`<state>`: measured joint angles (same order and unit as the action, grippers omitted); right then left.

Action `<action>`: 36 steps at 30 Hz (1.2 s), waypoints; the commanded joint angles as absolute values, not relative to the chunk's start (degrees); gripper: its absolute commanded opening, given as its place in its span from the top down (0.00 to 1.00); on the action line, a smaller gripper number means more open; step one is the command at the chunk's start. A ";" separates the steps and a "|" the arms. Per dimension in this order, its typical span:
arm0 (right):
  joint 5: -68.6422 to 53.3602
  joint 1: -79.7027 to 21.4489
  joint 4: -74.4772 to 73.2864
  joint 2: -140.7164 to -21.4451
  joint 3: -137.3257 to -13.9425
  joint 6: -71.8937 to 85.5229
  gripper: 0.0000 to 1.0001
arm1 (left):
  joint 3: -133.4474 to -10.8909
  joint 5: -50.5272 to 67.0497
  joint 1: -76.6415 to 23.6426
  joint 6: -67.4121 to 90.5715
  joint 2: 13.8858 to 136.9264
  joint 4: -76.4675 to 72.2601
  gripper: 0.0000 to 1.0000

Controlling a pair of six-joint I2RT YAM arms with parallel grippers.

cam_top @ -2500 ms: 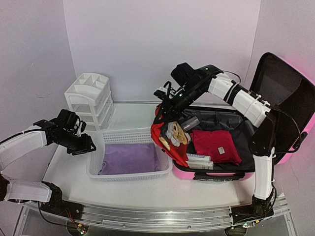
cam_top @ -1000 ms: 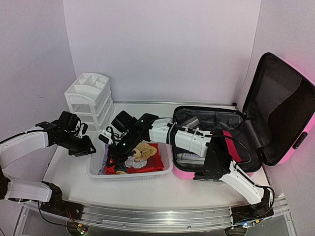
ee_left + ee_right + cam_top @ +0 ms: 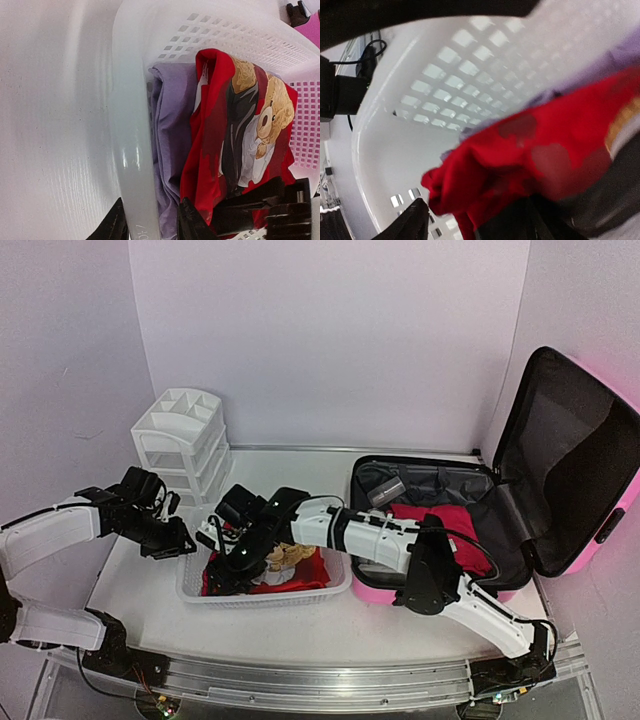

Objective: Open, take out, and arrange the luggage

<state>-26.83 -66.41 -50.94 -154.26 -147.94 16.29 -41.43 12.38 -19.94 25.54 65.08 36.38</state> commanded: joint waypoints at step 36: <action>7.78 -63.46 -57.69 -133.89 -110.37 17.60 0.81 | -44.67 20.69 -20.57 22.26 72.10 32.74 0.36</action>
